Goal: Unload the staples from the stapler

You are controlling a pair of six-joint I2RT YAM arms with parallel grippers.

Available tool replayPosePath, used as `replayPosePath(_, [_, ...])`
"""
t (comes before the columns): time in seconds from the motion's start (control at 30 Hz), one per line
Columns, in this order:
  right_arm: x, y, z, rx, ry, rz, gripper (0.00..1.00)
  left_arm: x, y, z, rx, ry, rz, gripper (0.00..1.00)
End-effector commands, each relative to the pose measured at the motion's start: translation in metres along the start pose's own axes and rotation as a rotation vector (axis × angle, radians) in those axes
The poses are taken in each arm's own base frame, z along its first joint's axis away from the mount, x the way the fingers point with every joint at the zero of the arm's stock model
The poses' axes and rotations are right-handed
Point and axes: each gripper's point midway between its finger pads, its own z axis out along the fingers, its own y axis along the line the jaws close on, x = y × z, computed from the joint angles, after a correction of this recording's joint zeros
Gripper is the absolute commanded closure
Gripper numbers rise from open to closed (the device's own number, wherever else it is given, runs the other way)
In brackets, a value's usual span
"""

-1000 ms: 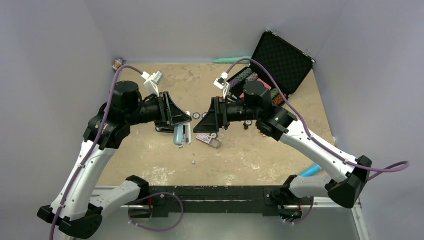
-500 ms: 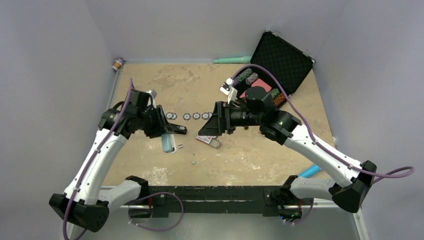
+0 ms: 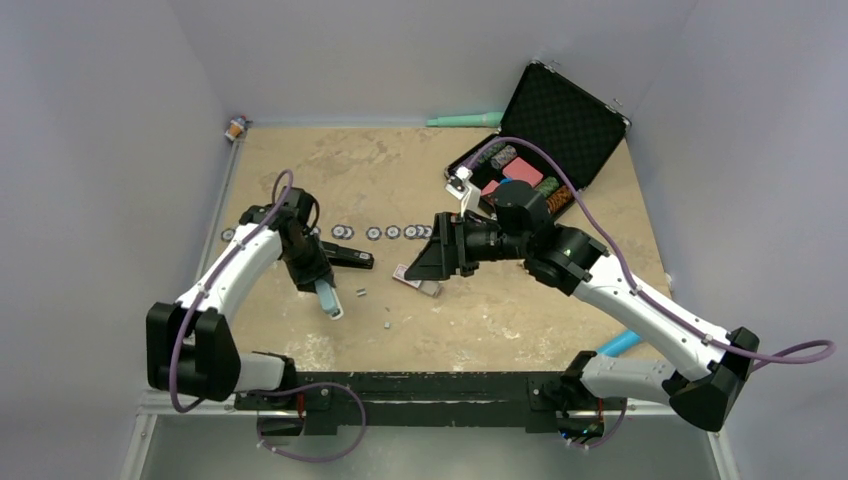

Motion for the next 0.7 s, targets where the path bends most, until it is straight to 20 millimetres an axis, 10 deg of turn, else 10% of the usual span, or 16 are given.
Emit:
replayPosePath(0.0, [0.000,-0.001,-0.006,0.013,-0.016,-0.038,0.25,-0.017,0.005,0.023,-0.021,0.003,-0.053,1.00])
replayPosePath(0.67, [0.023,-0.015,-0.019,0.041,-0.003,0.016,0.27,-0.059,0.014,0.069,-0.104,0.006,0.021,1.00])
